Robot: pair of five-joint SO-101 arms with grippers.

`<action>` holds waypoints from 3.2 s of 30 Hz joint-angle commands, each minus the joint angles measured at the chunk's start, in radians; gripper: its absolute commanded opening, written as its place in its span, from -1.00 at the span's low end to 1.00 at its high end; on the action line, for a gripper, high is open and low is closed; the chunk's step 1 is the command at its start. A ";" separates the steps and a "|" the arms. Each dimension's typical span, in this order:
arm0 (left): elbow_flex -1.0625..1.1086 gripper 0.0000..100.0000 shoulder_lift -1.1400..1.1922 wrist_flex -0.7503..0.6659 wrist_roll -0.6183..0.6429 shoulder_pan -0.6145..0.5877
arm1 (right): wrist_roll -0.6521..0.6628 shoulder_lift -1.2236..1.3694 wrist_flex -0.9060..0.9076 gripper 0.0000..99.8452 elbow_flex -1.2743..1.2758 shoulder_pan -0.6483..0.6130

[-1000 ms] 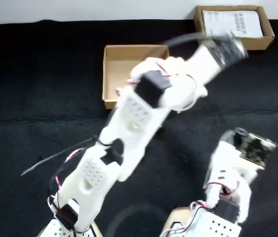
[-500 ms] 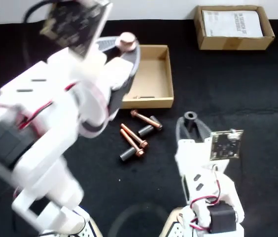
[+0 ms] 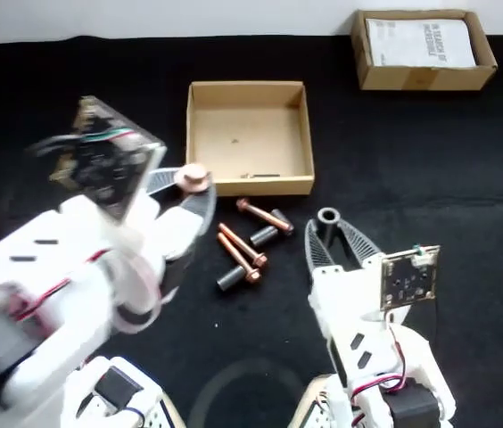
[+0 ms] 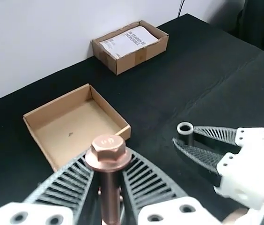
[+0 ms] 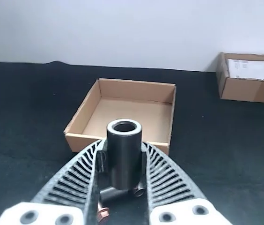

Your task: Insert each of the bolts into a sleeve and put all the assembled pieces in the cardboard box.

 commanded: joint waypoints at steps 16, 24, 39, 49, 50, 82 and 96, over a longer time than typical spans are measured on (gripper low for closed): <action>0.713 -0.98 0.122 -1.183 0.015 0.153 | -0.003 0.002 -0.035 -0.98 0.108 -0.053; 0.596 -0.98 0.179 -1.083 0.170 0.223 | -0.008 0.002 -0.154 -0.98 0.165 -0.053; 0.664 -0.98 0.173 -1.016 0.213 0.217 | -0.008 0.002 -0.154 -0.98 0.170 -0.051; 0.799 -0.98 0.173 -1.165 0.213 0.166 | -0.006 0.002 -0.151 -0.98 0.166 -0.051; 0.797 -0.98 0.173 -1.166 0.213 0.162 | -0.005 0.002 -0.151 -0.98 0.166 -0.051; 0.486 -0.53 -0.097 -0.273 0.167 0.288 | 0.026 0.004 -0.156 -0.98 0.159 0.013; 0.529 -0.95 -0.337 -0.100 0.163 -0.088 | 0.031 0.739 -0.153 -0.98 -0.506 0.019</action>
